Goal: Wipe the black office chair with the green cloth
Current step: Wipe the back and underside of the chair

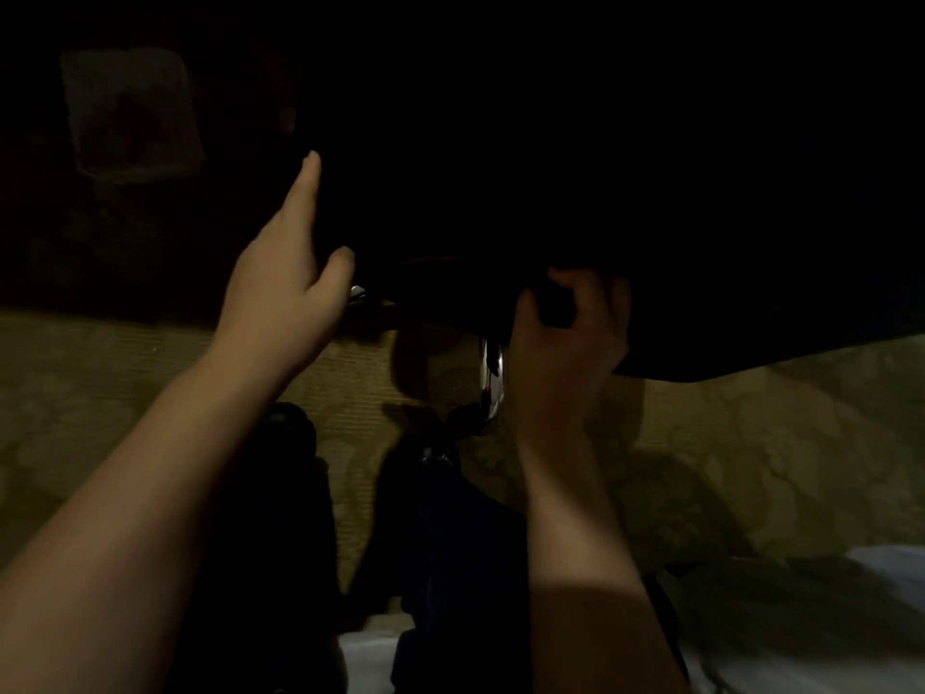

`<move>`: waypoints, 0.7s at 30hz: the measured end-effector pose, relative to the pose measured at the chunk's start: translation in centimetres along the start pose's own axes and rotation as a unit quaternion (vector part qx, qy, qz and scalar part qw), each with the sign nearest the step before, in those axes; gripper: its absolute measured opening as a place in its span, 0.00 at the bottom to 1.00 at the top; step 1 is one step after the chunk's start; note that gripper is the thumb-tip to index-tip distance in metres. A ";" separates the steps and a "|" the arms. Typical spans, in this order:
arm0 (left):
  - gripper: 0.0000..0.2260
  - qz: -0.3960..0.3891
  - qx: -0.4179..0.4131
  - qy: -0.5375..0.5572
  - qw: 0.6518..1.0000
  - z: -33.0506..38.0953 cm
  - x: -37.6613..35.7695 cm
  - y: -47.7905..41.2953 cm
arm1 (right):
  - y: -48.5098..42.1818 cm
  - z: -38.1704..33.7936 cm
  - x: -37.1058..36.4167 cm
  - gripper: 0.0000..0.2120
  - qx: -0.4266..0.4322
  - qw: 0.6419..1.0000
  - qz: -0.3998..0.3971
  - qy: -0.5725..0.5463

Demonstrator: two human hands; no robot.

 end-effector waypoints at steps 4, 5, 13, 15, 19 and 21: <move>0.34 -0.007 0.008 0.022 1.000 -0.1 -0.2 0.0 | 1.0 2.1 -4.1 0.09 -0.036 0.993 -0.093 0.069; 0.34 -0.008 0.008 0.028 1.000 -0.1 -0.2 0.0 | 1.3 2.7 -5.0 0.09 -0.046 0.989 -0.111 0.081; 0.34 0.004 0.002 0.023 1.000 -0.3 -0.3 0.0 | 1.8 3.7 -6.2 0.09 -0.075 0.981 -0.132 0.118; 0.33 0.006 -0.006 0.020 1.000 -0.3 -0.2 0.0 | 1.4 2.2 -5.0 0.09 -0.050 0.989 -0.089 0.105; 0.30 0.022 -0.014 0.026 0.999 -0.5 0.1 -0.1 | 0.4 -0.9 -2.5 0.08 0.004 0.997 -0.038 0.062; 0.30 0.028 -0.014 0.034 0.999 -0.7 0.3 -0.2 | -0.1 -2.6 -0.9 0.07 0.030 0.998 -0.003 0.052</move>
Point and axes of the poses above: each hand's wrist, its own y-axis away from the middle knuckle, its own x-axis out of the back of the hand, z = x × y, the point moved 9 cm from there along -y, towards the middle knuckle, and after that the axes turned 14 degrees about -z, right-handed, at the moved point
